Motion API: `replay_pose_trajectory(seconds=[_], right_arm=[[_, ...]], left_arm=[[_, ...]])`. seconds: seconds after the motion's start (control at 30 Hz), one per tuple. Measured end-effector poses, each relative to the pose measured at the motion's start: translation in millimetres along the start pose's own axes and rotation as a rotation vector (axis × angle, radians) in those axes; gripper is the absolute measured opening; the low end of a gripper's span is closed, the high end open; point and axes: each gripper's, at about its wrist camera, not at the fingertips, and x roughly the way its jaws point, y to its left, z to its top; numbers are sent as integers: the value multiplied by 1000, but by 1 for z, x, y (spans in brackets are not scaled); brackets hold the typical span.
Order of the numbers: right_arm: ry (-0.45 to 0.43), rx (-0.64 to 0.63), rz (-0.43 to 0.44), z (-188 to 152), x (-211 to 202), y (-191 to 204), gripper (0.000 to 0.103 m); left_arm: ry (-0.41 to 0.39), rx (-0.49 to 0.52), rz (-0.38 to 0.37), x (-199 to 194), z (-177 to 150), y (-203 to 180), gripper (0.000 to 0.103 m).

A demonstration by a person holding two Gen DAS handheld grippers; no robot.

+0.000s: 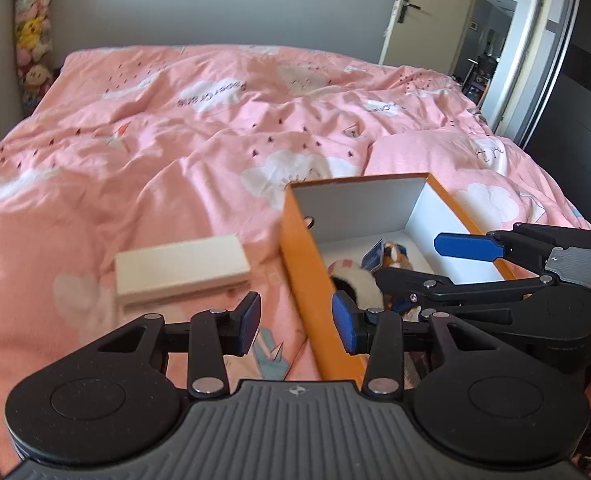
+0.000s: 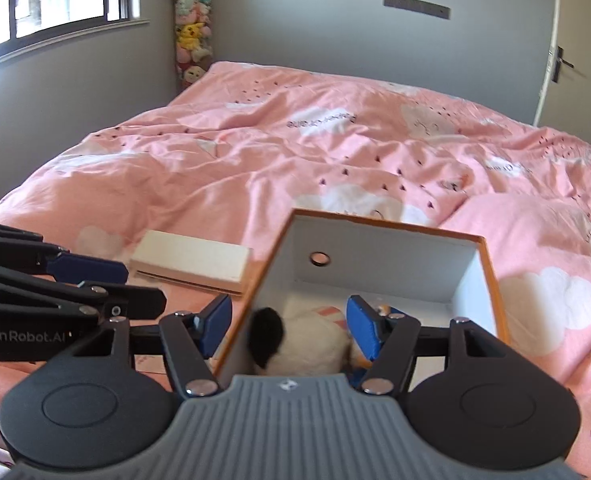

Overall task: Organize objects
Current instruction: 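Grasp the orange crocheted persimmon with the left tool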

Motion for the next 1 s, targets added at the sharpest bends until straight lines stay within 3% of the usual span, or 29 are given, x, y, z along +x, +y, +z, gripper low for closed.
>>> replay_pose_trajectory(seconds=[0.23, 0.47, 0.63, 0.77, 0.87, 1.0], right_arm=[[62, -120, 100, -2, 16, 44, 66], [148, -344, 129, -16, 34, 88, 60], [211, -400, 169, -16, 54, 100, 53], [242, -339, 162, -6, 72, 98, 53], [261, -295, 176, -1, 86, 97, 53], [277, -330, 155, 0, 101, 99, 53]], left_arm=[[138, -150, 75, 1, -23, 50, 49], [255, -142, 101, 11, -47, 73, 49], [246, -142, 150, 14, -52, 81, 48], [165, -113, 186, 17, -44, 87, 48], [143, -23, 300, 29, -39, 83, 49], [192, 136, 388, 55, -37, 72, 52]])
